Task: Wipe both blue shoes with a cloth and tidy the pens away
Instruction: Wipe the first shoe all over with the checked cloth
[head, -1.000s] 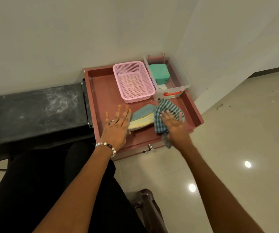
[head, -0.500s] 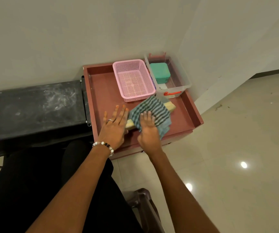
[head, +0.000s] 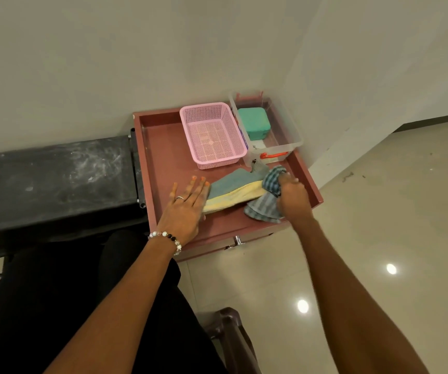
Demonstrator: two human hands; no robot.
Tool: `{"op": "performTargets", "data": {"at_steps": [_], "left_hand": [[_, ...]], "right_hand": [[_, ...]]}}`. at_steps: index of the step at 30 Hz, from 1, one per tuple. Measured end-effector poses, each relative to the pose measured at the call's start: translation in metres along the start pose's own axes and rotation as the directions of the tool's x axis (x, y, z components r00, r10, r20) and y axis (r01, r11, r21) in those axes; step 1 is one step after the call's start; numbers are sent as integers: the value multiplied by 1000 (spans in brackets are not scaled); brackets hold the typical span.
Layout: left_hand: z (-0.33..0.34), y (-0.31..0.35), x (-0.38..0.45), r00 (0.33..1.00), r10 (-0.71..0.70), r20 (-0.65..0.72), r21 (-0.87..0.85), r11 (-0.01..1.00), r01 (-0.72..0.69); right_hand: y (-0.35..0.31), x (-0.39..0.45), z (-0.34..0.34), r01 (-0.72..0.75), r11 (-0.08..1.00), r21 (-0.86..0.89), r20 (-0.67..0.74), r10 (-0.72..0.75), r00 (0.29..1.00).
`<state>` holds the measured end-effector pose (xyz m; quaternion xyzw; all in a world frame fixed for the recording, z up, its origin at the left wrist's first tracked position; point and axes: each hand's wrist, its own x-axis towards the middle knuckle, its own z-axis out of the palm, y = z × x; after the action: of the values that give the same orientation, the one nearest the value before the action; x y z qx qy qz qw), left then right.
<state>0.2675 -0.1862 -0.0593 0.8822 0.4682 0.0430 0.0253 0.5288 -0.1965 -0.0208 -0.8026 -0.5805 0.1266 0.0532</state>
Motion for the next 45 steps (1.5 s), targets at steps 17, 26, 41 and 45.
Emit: {"op": "performTargets", "data": {"at_steps": [17, 26, 41, 45], "left_hand": [[-7, 1, -5, 980, -103, 169, -136, 983, 127], [-11, 8, -16, 933, -344, 107, -155, 921, 357], [1, 13, -23, 929, -290, 232, -234, 910, 342], [-5, 17, -21, 931, -320, 174, -186, 918, 350]], "right_hand": [[-90, -75, 22, -214, 221, 952, 198, 93, 976], [-39, -48, -37, 11, 368, 930, -284, 699, 656], [-80, -49, 52, 535, 778, 331, 24, -573, 819], [-41, -20, 40, 509, 850, 137, -5, -513, 858]]}}
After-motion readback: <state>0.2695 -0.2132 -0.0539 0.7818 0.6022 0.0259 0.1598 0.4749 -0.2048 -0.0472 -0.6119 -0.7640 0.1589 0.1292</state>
